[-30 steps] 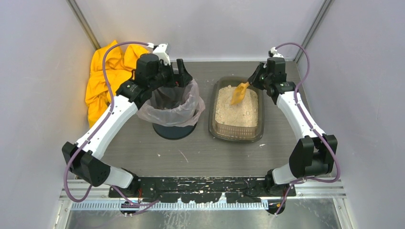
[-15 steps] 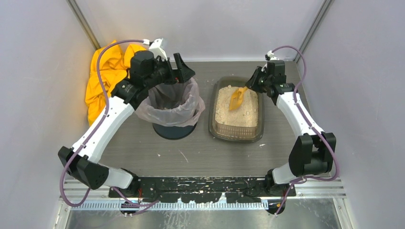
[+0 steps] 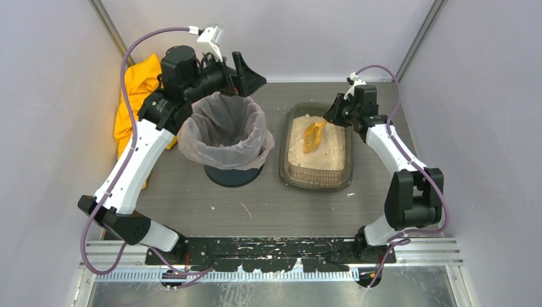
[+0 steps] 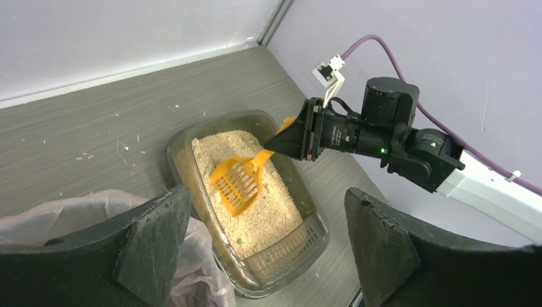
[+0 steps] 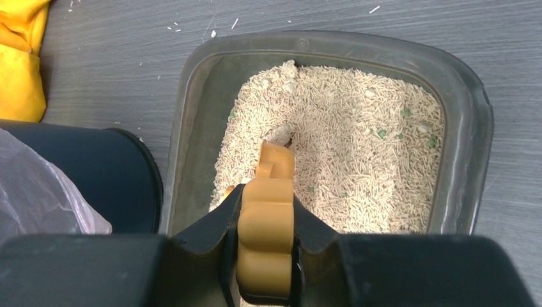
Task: Clean the litter box
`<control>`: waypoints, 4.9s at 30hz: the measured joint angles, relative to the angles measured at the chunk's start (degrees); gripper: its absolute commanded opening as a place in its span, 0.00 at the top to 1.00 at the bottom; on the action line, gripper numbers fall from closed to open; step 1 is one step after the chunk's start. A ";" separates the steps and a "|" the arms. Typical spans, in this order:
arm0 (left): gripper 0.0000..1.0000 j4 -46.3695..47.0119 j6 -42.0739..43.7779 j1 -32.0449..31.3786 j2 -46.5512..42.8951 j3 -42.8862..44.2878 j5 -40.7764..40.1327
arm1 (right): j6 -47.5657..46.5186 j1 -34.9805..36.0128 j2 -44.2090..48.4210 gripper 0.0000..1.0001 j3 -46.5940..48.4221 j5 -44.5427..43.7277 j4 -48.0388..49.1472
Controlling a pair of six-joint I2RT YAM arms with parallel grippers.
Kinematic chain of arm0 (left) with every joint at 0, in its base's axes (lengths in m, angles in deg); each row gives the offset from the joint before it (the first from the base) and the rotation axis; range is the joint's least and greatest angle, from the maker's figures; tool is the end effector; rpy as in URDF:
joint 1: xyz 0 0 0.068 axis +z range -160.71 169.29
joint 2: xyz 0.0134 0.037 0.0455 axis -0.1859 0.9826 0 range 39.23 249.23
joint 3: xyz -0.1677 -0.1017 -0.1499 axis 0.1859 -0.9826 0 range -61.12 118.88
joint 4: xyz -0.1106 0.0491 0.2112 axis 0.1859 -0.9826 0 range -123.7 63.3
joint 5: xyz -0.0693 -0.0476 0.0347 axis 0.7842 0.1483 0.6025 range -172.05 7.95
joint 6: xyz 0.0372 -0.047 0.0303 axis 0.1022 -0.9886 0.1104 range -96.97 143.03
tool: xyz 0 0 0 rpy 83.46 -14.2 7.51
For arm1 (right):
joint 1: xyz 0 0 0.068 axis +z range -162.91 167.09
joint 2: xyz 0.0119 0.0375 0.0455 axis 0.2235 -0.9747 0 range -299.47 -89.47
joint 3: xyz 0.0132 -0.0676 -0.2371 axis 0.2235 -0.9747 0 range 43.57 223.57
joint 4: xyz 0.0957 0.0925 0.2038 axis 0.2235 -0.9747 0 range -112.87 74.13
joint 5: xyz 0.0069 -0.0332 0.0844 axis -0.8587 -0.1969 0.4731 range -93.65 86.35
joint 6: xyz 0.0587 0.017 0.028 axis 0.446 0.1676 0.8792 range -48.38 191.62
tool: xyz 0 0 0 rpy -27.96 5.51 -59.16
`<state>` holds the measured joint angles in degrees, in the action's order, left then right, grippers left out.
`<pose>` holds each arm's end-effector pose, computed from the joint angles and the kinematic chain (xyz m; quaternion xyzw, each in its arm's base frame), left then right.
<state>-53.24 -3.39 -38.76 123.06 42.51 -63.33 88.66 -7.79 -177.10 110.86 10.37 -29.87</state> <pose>0.2660 -0.1612 0.4675 0.1185 0.7359 -0.4080 0.5272 0.3442 0.0439 0.2571 0.0344 0.8789 0.1950 0.4339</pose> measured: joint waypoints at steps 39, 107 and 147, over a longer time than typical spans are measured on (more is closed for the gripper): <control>0.19 0.22 1.29 0.33 -1.49 -7.89 2.54 | 27.21 -14.47 -5.75 0.99 -18.34 23.69 30.25; 0.22 1.44 2.64 0.33 -0.68 -8.20 4.48 | 70.25 -26.23 -15.39 0.99 -28.02 41.13 91.14; 0.25 -8.50 -6.69 23.78 -10.73 -21.51 -11.39 | 39.82 8.44 -16.22 0.99 29.70 36.89 14.67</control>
<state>-61.75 -10.07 -14.98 112.33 21.01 -74.71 128.48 0.65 -193.32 140.56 47.27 -15.20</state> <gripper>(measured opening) 0.763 0.272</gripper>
